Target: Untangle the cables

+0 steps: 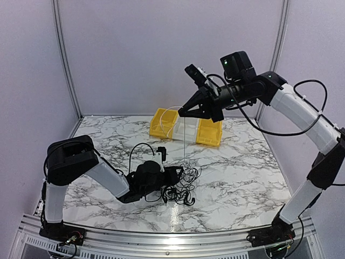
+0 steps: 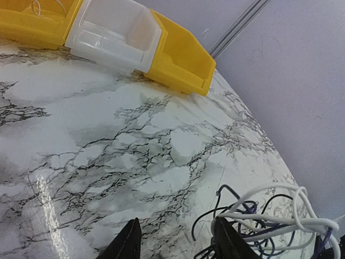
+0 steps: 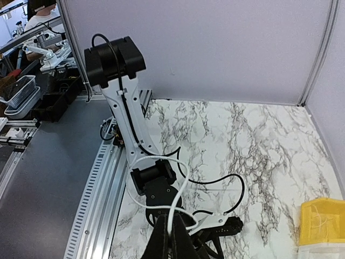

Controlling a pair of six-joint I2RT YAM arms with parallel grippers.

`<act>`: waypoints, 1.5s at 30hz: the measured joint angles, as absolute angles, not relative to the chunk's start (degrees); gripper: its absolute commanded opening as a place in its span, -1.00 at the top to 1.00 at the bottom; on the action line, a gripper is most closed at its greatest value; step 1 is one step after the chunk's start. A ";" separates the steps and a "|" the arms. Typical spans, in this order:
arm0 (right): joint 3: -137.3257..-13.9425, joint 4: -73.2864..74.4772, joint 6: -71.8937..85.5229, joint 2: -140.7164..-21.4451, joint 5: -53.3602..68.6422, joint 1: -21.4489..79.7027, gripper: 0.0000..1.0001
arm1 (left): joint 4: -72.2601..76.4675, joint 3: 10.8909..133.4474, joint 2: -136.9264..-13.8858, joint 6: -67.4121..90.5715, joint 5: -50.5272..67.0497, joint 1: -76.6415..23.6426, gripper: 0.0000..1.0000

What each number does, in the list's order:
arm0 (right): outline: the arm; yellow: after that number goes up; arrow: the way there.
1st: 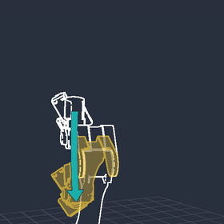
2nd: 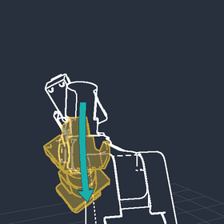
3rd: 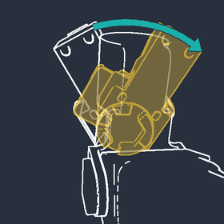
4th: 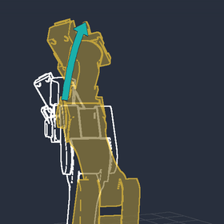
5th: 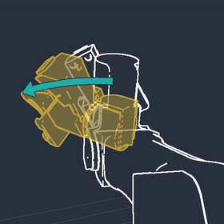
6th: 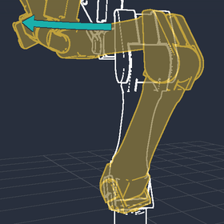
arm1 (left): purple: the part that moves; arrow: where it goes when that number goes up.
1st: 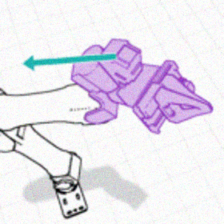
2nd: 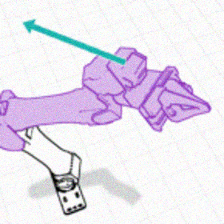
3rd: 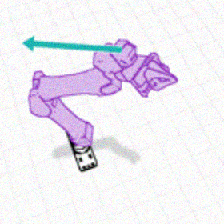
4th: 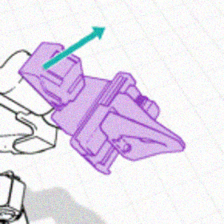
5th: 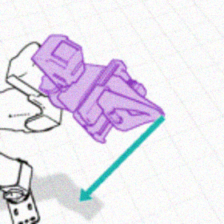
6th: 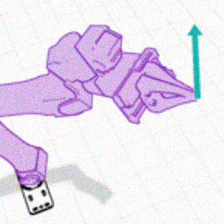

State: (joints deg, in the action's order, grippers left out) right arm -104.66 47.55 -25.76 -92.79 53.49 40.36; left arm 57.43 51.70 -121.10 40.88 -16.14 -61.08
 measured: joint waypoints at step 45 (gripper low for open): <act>-54.22 25.61 -27.77 -77.69 22.20 28.99 -0.02 | 52.21 21.39 -81.65 34.68 -13.98 -63.13 0.08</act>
